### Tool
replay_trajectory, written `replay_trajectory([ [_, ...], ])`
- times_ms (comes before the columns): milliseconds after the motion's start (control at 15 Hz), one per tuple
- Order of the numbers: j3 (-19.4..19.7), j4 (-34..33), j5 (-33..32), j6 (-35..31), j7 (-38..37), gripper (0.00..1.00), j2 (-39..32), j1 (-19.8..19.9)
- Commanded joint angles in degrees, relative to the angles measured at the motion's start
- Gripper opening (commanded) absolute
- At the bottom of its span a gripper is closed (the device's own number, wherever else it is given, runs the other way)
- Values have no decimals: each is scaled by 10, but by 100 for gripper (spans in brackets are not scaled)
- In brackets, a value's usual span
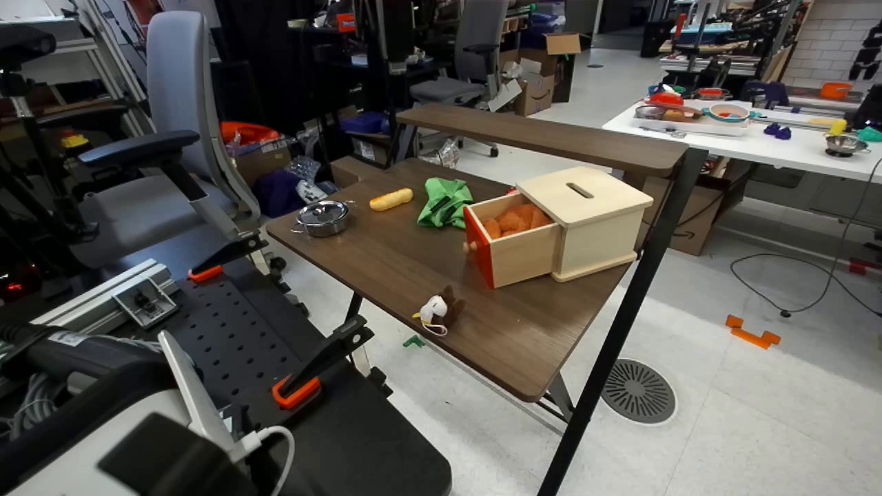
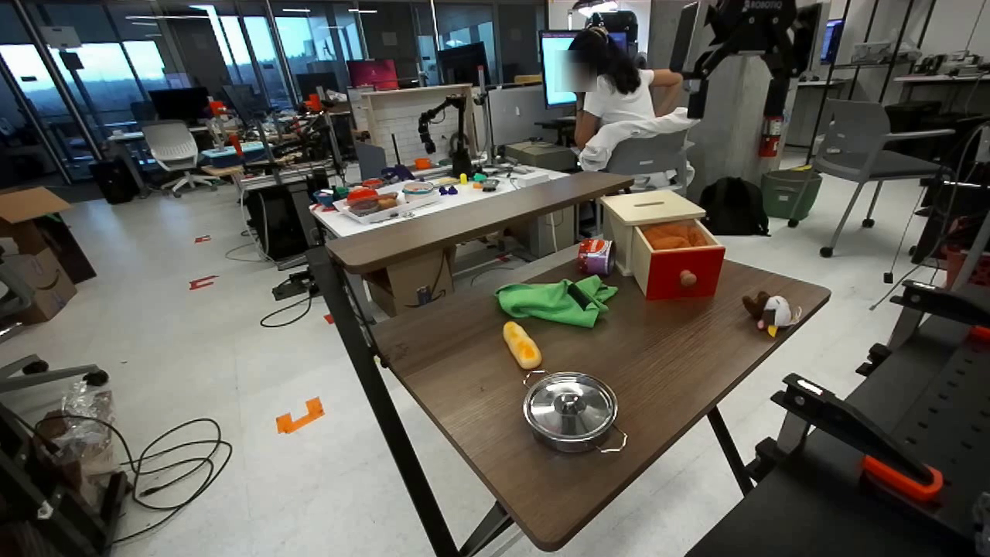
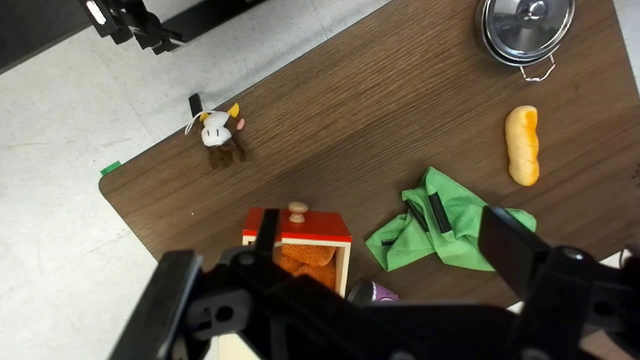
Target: Move the green towel forward
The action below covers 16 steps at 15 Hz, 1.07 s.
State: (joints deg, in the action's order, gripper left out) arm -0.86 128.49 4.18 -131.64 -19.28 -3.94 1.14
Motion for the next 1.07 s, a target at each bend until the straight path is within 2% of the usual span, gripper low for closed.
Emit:
replay_trajectory([
  [0, 5, -10, -23, -3, -38, 100, -14, -11],
  [333, 7, -40, -73, -39, -119, 100, -91, -34],
  [533, 15, -79, -86, -49, -138, 100, -152, -53],
  [1000, 25, -260, -62, -42, -122, 100, -310, -76],
])
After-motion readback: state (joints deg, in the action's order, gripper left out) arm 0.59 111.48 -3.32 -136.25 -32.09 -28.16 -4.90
